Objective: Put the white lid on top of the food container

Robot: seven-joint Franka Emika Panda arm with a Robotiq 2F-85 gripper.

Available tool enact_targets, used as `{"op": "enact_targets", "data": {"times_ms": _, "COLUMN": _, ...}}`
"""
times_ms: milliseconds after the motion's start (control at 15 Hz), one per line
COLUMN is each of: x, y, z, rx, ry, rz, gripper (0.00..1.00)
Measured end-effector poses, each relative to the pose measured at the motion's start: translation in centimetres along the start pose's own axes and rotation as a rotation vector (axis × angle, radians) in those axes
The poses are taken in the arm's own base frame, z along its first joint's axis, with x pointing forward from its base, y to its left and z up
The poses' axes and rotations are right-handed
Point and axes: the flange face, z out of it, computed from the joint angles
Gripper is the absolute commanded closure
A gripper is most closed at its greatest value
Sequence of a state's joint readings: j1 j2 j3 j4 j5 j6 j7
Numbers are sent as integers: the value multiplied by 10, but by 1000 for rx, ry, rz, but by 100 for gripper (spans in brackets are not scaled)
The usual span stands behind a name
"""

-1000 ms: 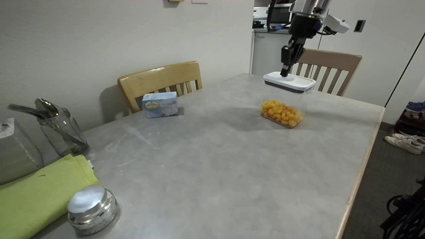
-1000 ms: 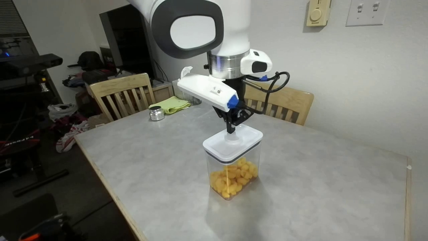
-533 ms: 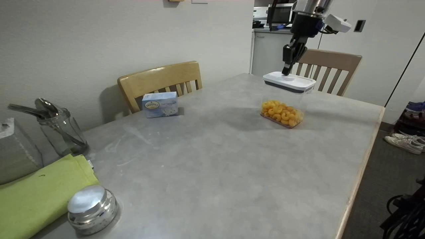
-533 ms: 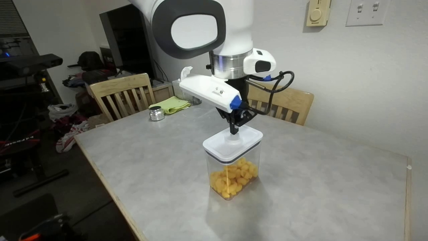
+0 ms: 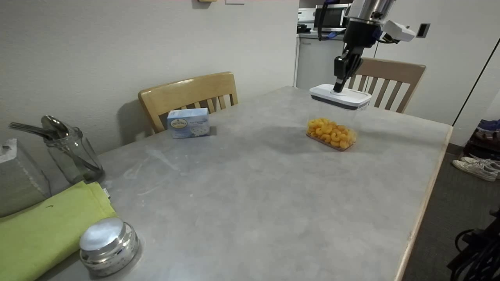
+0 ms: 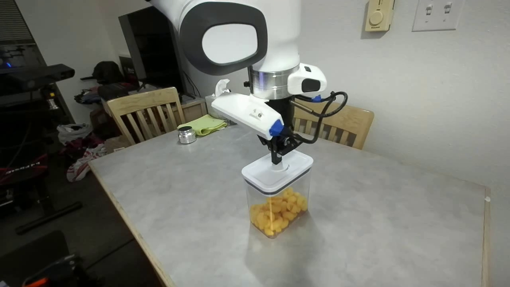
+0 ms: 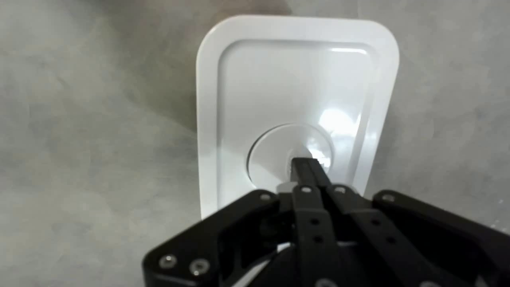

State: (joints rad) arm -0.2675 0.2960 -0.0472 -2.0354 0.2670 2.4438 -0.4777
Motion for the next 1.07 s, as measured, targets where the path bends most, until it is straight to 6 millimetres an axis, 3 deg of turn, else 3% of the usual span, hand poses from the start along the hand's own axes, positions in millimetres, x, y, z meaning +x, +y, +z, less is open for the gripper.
{"op": "enact_targets", "data": {"times_ms": 1067, "x": -7, "y": 1, "z": 7, "rx": 17, "ry": 62, "rz": -2, "gripper": 100}}
